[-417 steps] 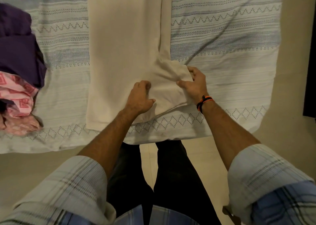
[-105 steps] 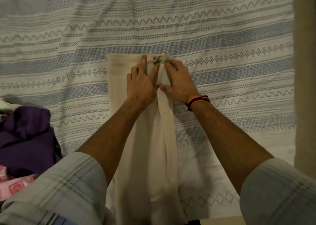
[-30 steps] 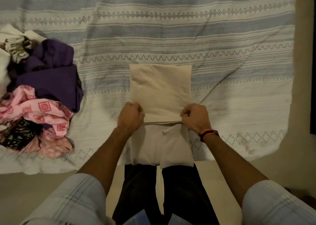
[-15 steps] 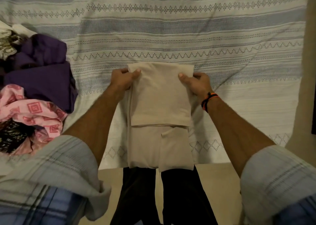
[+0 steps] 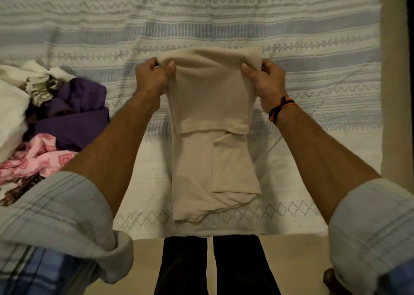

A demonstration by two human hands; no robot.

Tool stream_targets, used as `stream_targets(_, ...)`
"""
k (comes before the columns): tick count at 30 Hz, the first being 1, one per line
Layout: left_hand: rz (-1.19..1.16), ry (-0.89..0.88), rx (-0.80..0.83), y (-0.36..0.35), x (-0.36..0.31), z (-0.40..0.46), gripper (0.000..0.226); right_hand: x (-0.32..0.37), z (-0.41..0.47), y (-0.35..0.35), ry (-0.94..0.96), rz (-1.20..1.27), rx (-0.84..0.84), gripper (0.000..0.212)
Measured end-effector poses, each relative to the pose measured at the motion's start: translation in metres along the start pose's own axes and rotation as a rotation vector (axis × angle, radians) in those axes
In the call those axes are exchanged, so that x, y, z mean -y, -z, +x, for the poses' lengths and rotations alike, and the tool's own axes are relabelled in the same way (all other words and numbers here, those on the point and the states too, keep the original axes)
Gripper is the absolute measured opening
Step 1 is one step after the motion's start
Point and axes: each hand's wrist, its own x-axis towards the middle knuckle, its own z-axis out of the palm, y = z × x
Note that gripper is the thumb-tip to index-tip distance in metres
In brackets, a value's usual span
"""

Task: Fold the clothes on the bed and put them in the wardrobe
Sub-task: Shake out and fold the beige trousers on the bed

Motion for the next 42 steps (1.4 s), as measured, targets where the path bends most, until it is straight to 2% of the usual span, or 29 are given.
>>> stream_targets(5, 0.059, 0.005, 0.027, -0.005, 0.003, 0.011, 0.011, 0.001, 0.013, 0.001, 0.004, -0.124, 0.015, 0.025)
stream_targets(11, 0.088, -0.059, 0.019, 0.014, 0.011, -0.005, 0.019, 0.002, -0.007, 0.021, 0.056, -0.120, 0.112, 0.022)
stream_targets(18, 0.178, -0.252, 0.151, 0.056, 0.041, -0.103, 0.027, -0.018, -0.087, 0.055, 0.183, -0.281, 0.186, 0.036)
stream_targets(20, 0.219, -0.253, 0.196, 0.071, 0.066, -0.130, 0.030, -0.034, -0.116, 0.065, 0.239, -0.380, 0.213, 0.040)
stream_targets(23, 0.427, -0.211, 0.253, 0.087, 0.107, -0.159, 0.027, -0.067, -0.153, 0.078, 0.307, -0.553, 0.280, 0.032)
stream_targets(28, 0.871, -0.282, 0.426, 0.092, 0.155, -0.183, 0.027, -0.113, -0.180, 0.089, 0.303, -0.994, 0.420, 0.037)
stream_targets(31, 1.047, -0.199, 0.518, 0.085, 0.168, -0.184, 0.025, -0.130, -0.189, 0.087, 0.284, -1.207, 0.488, 0.034)
stream_targets(34, 1.241, -0.071, 0.519, 0.077, 0.167, -0.188, 0.021, -0.132, -0.196, 0.078, 0.223, -1.403, 0.580, 0.021)
stream_targets(36, 1.247, -0.101, 0.426, 0.070, 0.163, -0.188, 0.025, -0.129, -0.198, 0.068, 0.292, -1.376, 0.489, 0.021)
stream_targets(37, 1.206, -0.162, 0.370, 0.066, 0.162, -0.188, 0.029, -0.128, -0.199, 0.061, 0.373, -1.292, 0.402, 0.028)
stream_targets(39, 1.156, -0.323, 0.313, 0.053, 0.163, -0.186, 0.053, -0.128, -0.196, 0.045, 0.469, -1.205, 0.309, 0.062)
stream_targets(42, 1.346, -0.389, 0.391, 0.030, 0.171, -0.174, 0.117, -0.131, -0.179, 0.024, 0.332, -1.384, 0.419, 0.126)
